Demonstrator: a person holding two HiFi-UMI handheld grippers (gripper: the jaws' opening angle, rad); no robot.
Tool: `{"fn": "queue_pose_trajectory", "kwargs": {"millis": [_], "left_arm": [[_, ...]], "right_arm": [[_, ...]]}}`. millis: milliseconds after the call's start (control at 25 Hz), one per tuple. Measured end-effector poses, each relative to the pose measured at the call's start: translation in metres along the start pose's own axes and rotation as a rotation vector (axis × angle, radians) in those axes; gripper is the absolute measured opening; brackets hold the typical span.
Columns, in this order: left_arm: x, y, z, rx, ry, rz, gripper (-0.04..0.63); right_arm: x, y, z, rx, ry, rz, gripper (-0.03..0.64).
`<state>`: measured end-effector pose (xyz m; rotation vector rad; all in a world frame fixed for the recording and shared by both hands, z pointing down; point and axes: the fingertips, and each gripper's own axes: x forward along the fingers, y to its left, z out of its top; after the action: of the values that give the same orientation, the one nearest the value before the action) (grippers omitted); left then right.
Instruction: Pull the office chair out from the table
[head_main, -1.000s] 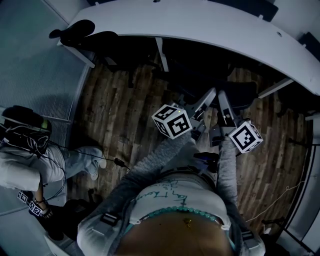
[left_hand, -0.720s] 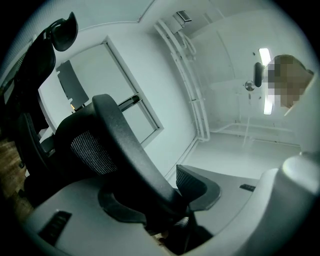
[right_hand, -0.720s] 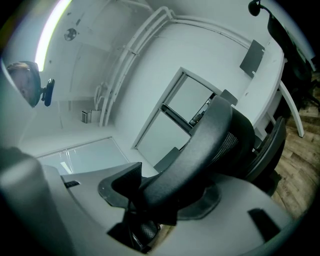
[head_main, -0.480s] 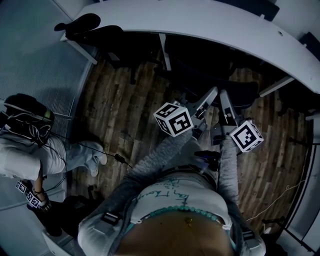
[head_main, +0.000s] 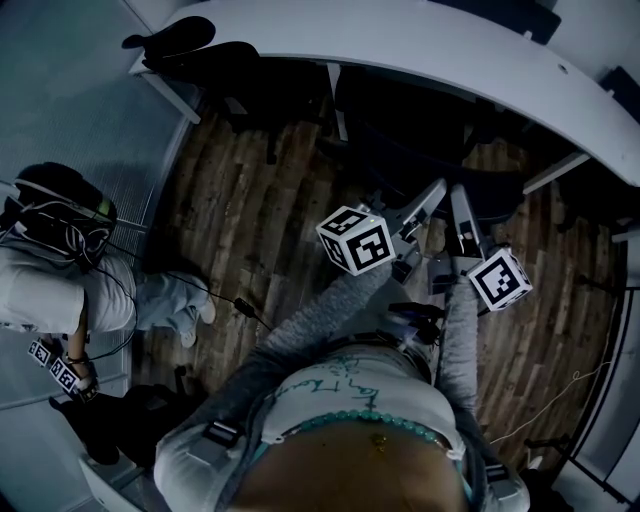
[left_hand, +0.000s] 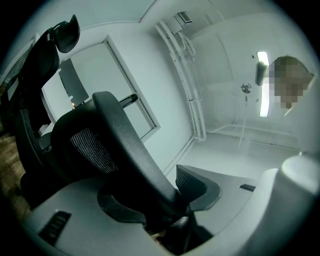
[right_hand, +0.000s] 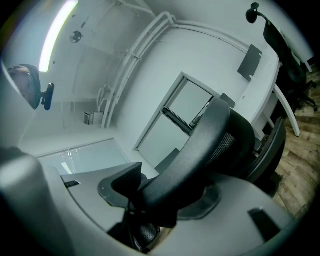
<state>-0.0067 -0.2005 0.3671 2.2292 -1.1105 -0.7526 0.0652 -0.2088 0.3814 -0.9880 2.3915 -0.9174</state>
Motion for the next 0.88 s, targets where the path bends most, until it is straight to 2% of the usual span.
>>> {"fn": "queue_pose_trajectory", "kwargs": {"millis": [880], "left_arm": [[-0.045, -0.039, -0.026, 0.000, 0.001, 0.003, 0.209]], "right_arm": [[-0.055, 0.026, -0.019, 0.011, 0.018, 0.010, 0.221]]}}
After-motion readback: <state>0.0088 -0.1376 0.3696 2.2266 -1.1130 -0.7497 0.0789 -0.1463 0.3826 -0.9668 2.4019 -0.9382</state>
